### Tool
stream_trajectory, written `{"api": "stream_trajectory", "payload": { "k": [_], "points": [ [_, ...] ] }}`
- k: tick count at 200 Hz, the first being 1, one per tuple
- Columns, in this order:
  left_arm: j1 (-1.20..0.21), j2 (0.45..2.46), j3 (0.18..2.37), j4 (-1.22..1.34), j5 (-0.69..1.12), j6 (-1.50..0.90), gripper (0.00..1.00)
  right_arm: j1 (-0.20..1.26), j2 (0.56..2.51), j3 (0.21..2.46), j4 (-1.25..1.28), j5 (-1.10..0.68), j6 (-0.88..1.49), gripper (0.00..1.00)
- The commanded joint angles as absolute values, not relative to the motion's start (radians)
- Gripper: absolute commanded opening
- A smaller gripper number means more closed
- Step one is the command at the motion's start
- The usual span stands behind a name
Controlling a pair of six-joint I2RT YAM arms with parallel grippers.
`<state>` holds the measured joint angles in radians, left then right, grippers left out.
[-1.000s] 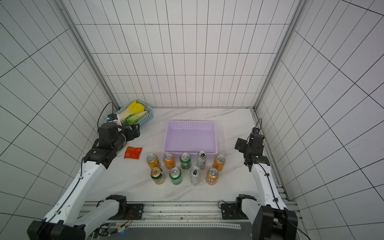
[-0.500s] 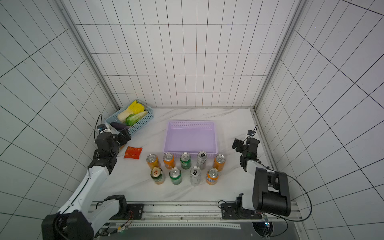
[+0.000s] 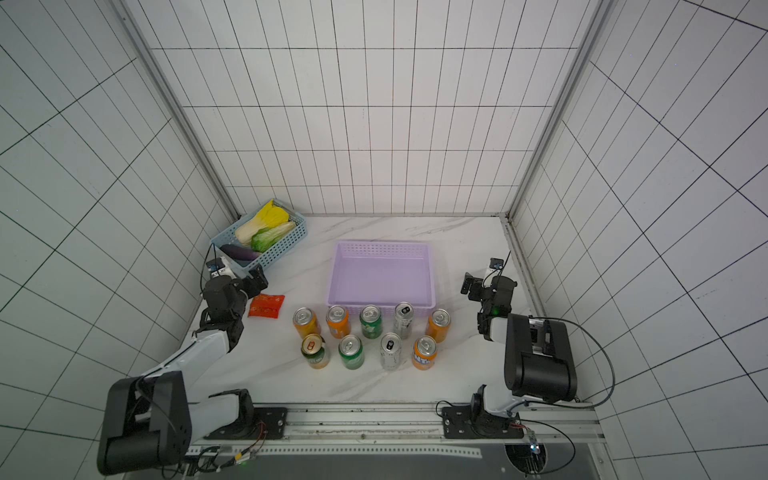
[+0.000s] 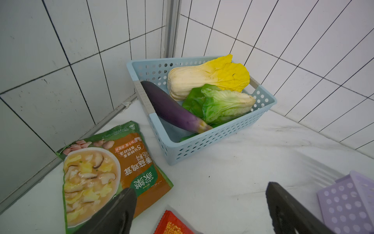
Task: Take out the drinks from the basket
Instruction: Reset both arms
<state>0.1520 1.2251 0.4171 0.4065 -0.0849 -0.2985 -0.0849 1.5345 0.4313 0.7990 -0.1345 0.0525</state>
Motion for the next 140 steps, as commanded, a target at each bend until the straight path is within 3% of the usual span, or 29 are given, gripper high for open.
{"api": "stream_trajectory", "payload": {
  "k": [1, 46, 87, 111, 140],
  "points": [
    [0.161, 1.296, 0.394, 0.629, -0.031, -0.254, 0.98, -0.081, 1.539, 0.422, 0.828, -0.136, 0.038, 0.99],
    [0.156, 1.474, 0.379, 0.832, 0.095, -0.185, 0.97, -0.077, 1.540, 0.425, 0.821, -0.125, 0.037, 0.99],
    [0.100, 1.607, 0.347, 1.047, 0.057, -0.125, 0.98, -0.075, 1.540, 0.426, 0.821, -0.121, 0.037, 0.99],
    [0.074, 1.548, 0.442, 0.755, -0.016, -0.124, 0.98, -0.073, 1.540, 0.429, 0.815, -0.114, 0.035, 0.99],
    [0.037, 1.560, 0.449, 0.765, -0.094, -0.107, 0.98, -0.065, 1.539, 0.432, 0.808, -0.097, 0.032, 0.99]
  ]
}}
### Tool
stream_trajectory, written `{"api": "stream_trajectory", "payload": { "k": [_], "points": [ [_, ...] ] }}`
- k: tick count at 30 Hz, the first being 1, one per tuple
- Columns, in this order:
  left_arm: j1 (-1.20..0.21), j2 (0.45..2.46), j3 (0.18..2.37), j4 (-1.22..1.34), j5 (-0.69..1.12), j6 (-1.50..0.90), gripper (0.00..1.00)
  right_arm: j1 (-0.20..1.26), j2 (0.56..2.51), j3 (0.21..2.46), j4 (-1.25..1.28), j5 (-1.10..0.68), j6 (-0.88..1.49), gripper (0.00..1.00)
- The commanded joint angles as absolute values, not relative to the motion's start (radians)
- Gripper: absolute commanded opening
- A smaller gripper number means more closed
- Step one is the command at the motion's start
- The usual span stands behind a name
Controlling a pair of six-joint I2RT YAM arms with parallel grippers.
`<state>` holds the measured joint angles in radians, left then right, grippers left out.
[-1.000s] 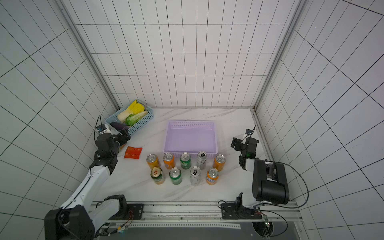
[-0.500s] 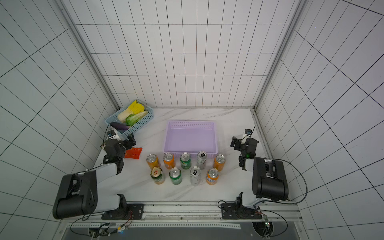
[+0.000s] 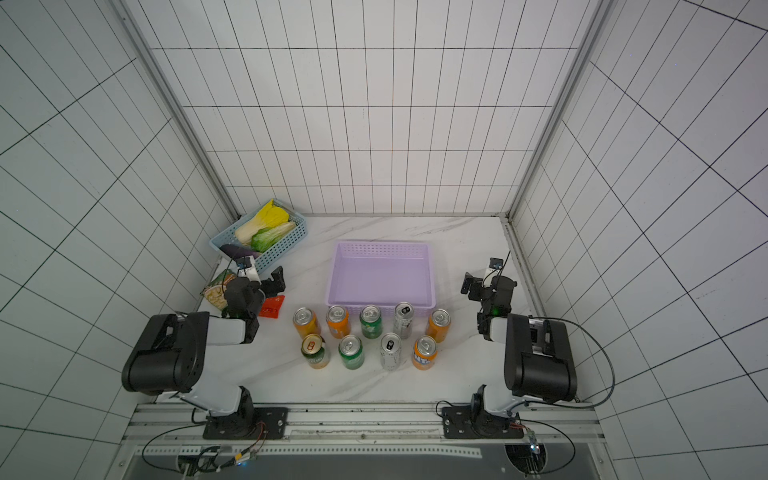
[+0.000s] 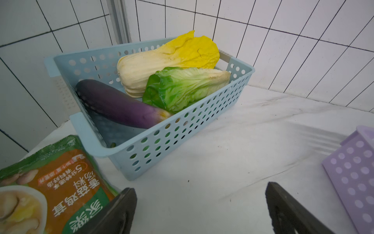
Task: Take out the drinks from the basket
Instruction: Reset both arms
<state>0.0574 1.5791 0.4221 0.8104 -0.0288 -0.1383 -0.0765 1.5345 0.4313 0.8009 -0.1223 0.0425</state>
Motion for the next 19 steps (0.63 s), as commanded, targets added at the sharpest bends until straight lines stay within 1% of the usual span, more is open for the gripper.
{"api": "stream_trajectory", "payload": {
  "k": [1, 19],
  "points": [
    [0.037, 1.558, 0.450, 0.762, -0.093, -0.107, 0.97, -0.065, 1.538, 0.431, 0.808, -0.097, 0.032, 0.99],
    [0.034, 1.557, 0.453, 0.754, -0.101, -0.104, 0.97, -0.063, 1.536, 0.430, 0.810, -0.094, 0.031, 0.99]
  ]
}}
